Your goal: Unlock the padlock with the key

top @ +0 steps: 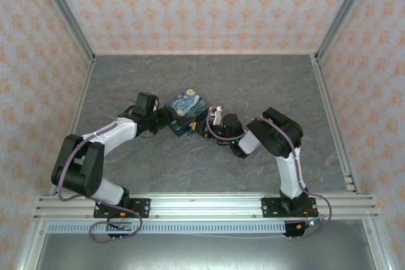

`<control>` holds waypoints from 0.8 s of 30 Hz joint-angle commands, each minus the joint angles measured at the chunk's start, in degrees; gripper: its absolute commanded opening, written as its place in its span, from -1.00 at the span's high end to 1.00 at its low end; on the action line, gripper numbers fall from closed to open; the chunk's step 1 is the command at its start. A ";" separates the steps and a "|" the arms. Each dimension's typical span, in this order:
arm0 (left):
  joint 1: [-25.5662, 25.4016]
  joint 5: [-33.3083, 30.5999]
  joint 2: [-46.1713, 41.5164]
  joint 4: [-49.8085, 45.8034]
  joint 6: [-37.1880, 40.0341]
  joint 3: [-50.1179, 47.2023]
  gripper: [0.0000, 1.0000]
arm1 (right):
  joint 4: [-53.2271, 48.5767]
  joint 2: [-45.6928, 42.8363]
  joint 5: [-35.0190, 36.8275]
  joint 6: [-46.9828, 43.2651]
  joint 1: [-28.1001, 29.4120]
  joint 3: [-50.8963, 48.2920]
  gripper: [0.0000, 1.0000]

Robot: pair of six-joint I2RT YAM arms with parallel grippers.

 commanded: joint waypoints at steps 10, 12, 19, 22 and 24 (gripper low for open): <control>-0.38 -2.81 -0.57 -6.77 0.06 -1.62 -0.42 | 0.53 -0.94 1.73 -0.09 0.31 -0.08 0.90; -0.37 -2.83 -0.66 -6.79 0.06 -1.66 -0.43 | 0.62 -1.07 2.14 0.23 0.26 -0.24 0.95; -0.43 -2.92 -0.83 -6.84 0.06 -1.78 -0.43 | 1.90 -1.30 4.51 2.45 0.00 -1.10 1.00; -0.40 -2.86 -0.83 -6.86 0.06 -1.80 -0.43 | 2.98 -1.47 5.62 3.54 -0.49 -1.72 1.00; -0.40 -2.93 -0.83 -6.80 0.06 -1.89 -0.43 | 3.67 -1.67 6.29 4.34 -0.83 -2.13 1.00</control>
